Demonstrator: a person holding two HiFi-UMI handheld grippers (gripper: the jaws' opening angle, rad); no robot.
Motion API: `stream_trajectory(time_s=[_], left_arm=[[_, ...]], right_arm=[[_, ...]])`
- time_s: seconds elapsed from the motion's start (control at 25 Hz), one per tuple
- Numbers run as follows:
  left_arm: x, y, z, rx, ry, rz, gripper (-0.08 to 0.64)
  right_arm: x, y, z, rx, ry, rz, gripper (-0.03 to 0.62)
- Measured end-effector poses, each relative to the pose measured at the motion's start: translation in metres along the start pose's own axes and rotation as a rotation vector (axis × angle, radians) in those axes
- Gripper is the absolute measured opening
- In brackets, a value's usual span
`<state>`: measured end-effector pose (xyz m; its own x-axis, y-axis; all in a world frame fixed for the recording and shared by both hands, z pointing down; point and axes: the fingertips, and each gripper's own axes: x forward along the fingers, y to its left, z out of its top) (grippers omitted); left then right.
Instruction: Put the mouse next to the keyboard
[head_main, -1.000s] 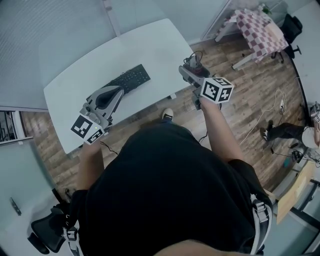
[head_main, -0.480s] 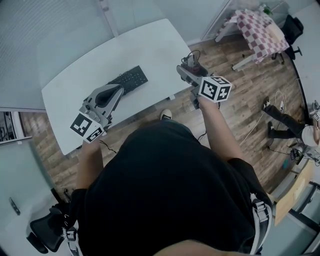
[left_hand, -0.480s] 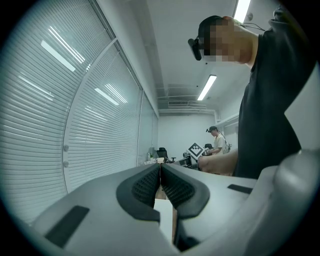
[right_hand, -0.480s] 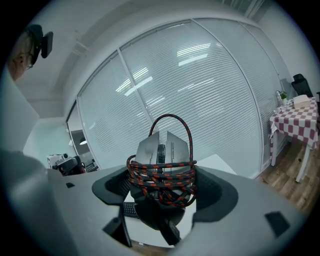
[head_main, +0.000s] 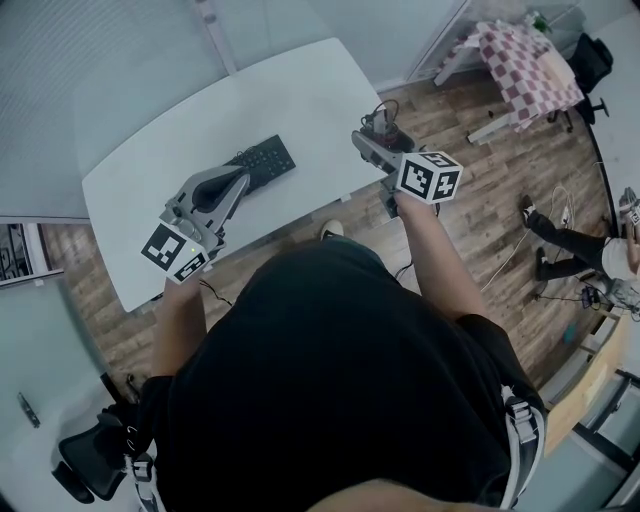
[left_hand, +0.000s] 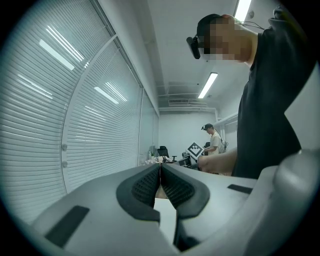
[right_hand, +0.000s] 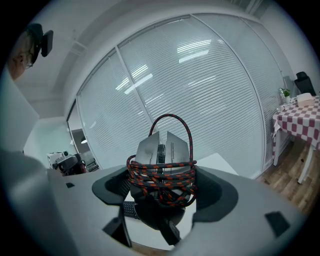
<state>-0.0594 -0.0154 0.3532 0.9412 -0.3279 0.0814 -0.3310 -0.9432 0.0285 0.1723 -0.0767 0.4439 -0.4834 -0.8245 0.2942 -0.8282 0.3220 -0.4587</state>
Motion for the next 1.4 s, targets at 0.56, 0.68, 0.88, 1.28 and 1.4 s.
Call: stream_trajectory(time_s=[0.56, 0.68, 0.88, 1.28, 1.4], left_arm=[[0.025, 0.023, -0.001, -0.004, 0.007, 0.045, 0.023], [0.046, 0.023, 0.000, -0.007, 0.005, 0.046, 0.023], [0.076, 0.029, -0.002, -0.014, 0.008, 0.056, 0.023], [0.077, 0.037, -0.003, -0.028, 0.021, 0.107, 0.023], [0.074, 0.040, -0.003, -0.031, 0.018, 0.120, 0.023]], right_arm=[[0.026, -0.022, 0.011, -0.001, 0.031, 0.043, 0.403], [0.024, -0.040, 0.018, 0.001, 0.034, 0.042, 0.403], [0.029, -0.069, 0.027, 0.003, 0.050, 0.050, 0.403], [0.042, -0.070, 0.032, -0.012, 0.072, 0.083, 0.403], [0.045, -0.068, 0.031, -0.011, 0.079, 0.089, 0.403]])
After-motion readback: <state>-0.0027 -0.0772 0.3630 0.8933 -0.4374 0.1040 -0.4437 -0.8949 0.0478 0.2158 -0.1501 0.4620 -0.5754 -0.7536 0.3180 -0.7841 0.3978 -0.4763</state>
